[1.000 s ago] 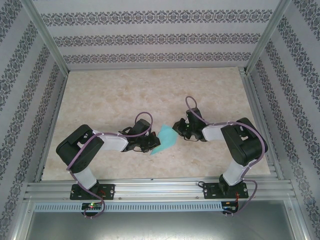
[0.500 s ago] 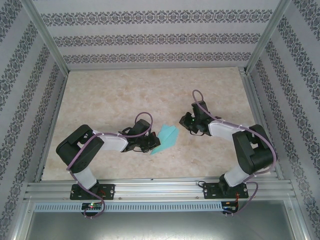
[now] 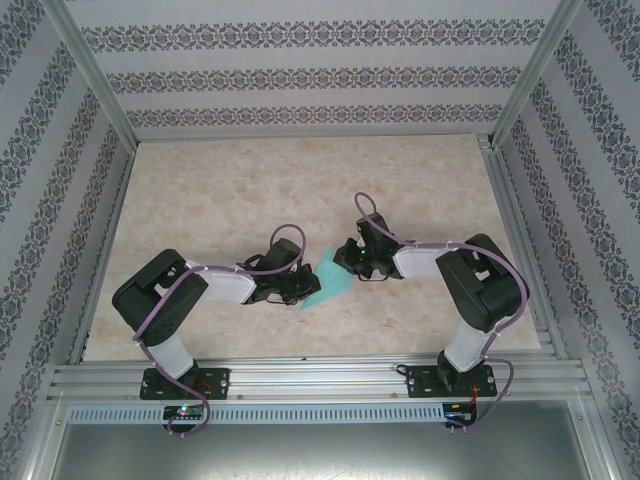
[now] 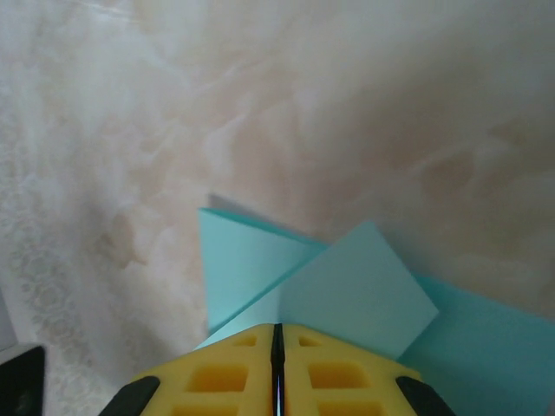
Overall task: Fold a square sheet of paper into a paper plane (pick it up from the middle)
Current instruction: Fourth fold the wing at the center of the table.
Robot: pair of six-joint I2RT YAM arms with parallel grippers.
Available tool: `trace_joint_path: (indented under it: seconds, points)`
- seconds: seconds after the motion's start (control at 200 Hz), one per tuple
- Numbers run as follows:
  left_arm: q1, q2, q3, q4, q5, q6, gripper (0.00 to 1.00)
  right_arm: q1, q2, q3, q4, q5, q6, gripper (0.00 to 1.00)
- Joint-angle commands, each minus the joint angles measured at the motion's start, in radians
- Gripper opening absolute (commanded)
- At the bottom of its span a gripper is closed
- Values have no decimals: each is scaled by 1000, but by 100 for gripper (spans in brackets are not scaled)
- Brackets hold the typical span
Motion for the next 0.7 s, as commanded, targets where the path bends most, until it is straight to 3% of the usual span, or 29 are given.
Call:
trace_joint_path:
  seconds: [0.0, 0.19, 0.694]
  points:
    - [-25, 76, -57, -247, -14, 32, 0, 4, 42, -21, 33, 22, 8, 9]
    - [-23, 48, -90, -248, -13, 36, 0, -11, 57, -100, 30, 98, 17, 8]
    - [-24, -48, -135, -387, 67, 162, 5, -11, 85, -84, -22, 116, 4, 7]
